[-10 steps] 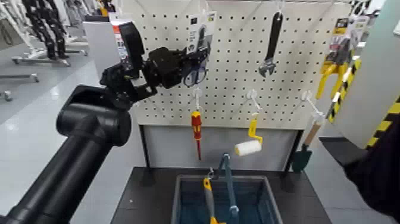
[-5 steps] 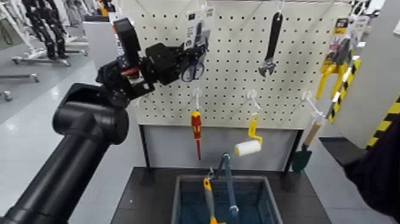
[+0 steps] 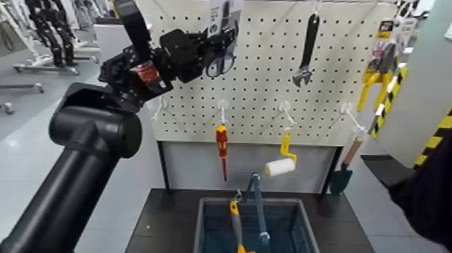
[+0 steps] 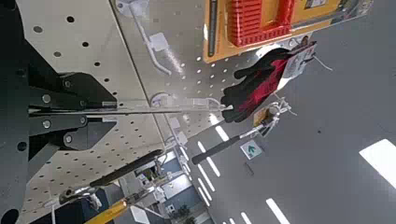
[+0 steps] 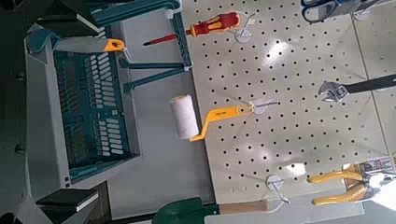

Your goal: Put the blue scissors into the crate.

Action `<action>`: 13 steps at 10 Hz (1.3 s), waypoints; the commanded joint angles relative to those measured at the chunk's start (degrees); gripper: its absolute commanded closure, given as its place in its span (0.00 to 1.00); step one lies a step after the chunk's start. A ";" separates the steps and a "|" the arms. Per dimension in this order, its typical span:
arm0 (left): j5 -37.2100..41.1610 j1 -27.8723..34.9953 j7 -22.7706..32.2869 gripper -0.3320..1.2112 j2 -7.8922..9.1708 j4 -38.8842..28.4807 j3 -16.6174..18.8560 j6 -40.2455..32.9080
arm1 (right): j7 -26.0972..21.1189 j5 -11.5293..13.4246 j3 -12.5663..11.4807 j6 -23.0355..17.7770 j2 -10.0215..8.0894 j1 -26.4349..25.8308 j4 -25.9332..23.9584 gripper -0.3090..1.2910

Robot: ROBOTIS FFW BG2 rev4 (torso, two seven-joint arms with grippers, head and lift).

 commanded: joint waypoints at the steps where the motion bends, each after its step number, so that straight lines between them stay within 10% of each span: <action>1: 1.98 2.17 0.10 0.98 -0.58 -3.76 -0.54 1.63 | 0.00 0.00 0.01 0.06 0.03 0.00 0.03 0.25; 13: 16.04 18.34 -0.17 0.98 1.53 -1.83 -5.29 13.58 | 0.26 0.00 -0.08 0.94 0.20 -0.17 0.11 0.25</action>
